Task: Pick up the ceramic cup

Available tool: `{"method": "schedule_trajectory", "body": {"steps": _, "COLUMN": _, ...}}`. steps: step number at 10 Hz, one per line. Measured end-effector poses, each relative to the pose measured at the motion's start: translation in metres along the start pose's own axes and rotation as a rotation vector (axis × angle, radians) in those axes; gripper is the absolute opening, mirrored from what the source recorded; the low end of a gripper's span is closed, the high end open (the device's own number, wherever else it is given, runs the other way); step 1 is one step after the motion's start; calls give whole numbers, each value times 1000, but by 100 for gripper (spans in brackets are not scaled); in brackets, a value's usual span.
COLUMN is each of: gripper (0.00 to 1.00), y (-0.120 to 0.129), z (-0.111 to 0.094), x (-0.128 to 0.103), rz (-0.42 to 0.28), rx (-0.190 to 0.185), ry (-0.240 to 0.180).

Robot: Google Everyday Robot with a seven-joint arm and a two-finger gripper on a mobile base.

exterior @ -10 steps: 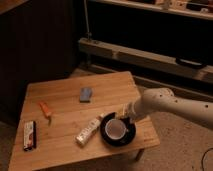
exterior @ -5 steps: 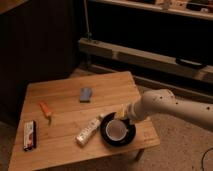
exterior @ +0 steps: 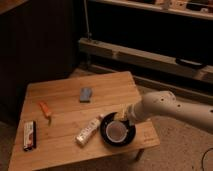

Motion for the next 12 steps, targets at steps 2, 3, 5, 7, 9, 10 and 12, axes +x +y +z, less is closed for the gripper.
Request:
{"method": "schedule_trajectory", "body": {"steps": 2, "gripper": 61, "y": 3, "z": -15, "x": 9, "rz": -2, "rx": -6, "ry": -10}}
{"method": "schedule_trajectory", "body": {"steps": 3, "gripper": 61, "y": 5, "z": -24, "x": 13, "rz": -2, "rx": -9, "ry": -16}}
{"method": "schedule_trajectory", "body": {"steps": 5, "gripper": 61, "y": 10, "z": -37, "x": 15, "rz": -5, "rx": -19, "ry": -25}}
{"method": "schedule_trajectory", "body": {"steps": 7, "gripper": 61, "y": 12, "z": -35, "x": 15, "rz": -15, "rx": -31, "ry": -22}}
{"method": "schedule_trajectory", "body": {"steps": 9, "gripper": 61, "y": 15, "z": -35, "x": 18, "rz": -21, "rx": -36, "ry": -16}}
{"method": "schedule_trajectory", "body": {"steps": 10, "gripper": 61, "y": 16, "z": -32, "x": 16, "rz": -25, "rx": -37, "ry": -10}}
{"method": "schedule_trajectory", "body": {"steps": 12, "gripper": 61, "y": 17, "z": -23, "x": 13, "rz": -32, "rx": -40, "ry": 2}}
